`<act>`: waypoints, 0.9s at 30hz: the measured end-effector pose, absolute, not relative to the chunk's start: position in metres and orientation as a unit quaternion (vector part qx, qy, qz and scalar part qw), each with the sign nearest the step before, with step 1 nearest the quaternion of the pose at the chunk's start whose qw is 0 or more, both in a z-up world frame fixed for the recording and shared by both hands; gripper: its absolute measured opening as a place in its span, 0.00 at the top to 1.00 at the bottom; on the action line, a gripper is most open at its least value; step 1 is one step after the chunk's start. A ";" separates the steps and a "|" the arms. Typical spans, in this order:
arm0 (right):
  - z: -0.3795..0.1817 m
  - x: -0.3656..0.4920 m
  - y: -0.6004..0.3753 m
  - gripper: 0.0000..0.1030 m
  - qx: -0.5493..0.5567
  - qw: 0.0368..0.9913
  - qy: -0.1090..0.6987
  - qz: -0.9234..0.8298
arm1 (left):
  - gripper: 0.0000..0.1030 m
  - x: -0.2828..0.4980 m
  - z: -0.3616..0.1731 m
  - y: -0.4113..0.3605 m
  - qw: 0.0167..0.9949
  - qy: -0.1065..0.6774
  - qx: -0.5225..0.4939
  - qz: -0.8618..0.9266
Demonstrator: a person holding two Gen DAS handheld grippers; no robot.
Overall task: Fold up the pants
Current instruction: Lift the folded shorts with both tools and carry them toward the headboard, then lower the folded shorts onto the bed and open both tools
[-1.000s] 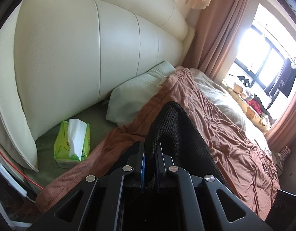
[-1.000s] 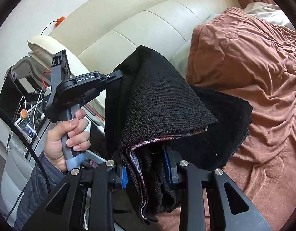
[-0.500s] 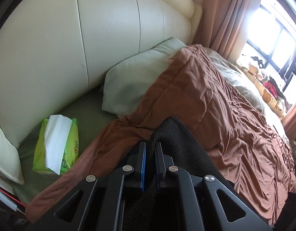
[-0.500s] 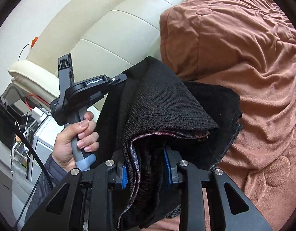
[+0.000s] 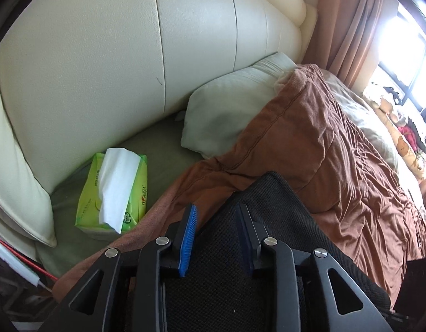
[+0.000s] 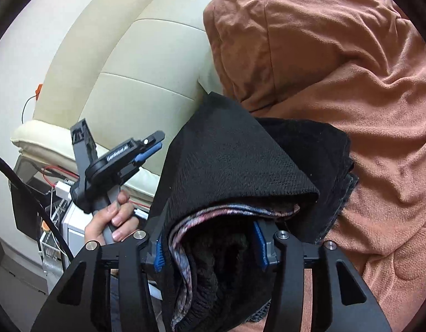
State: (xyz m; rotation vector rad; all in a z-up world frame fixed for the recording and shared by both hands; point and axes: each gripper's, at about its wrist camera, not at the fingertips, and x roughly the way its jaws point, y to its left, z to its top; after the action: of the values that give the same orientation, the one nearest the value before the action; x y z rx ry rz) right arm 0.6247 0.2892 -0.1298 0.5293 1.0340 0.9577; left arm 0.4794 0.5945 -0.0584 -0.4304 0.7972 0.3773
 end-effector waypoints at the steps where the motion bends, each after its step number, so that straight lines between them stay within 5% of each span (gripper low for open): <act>1: -0.131 0.630 0.288 0.54 0.247 0.728 0.470 0.433 | 0.69 0.474 -0.058 0.593 0.883 0.382 -0.205 0.179; 11: -0.063 0.635 0.241 0.54 0.164 0.850 0.364 0.343 | 0.66 0.429 -0.052 0.576 0.885 0.396 -0.179 0.166; 20: -0.049 0.583 0.258 0.55 0.062 0.851 0.349 0.388 | 0.64 0.409 -0.058 0.573 0.880 0.406 -0.181 0.166; 27: -0.059 0.546 0.308 0.74 -0.051 0.837 0.334 0.430 | 0.64 0.404 -0.075 0.572 0.880 0.413 -0.176 0.158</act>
State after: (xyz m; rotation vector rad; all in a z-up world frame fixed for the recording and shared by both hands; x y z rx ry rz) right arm 0.5462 0.3076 -0.0588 -0.1069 0.7061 0.9094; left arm 0.4038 0.5723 -0.0746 -0.3662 0.8606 0.3286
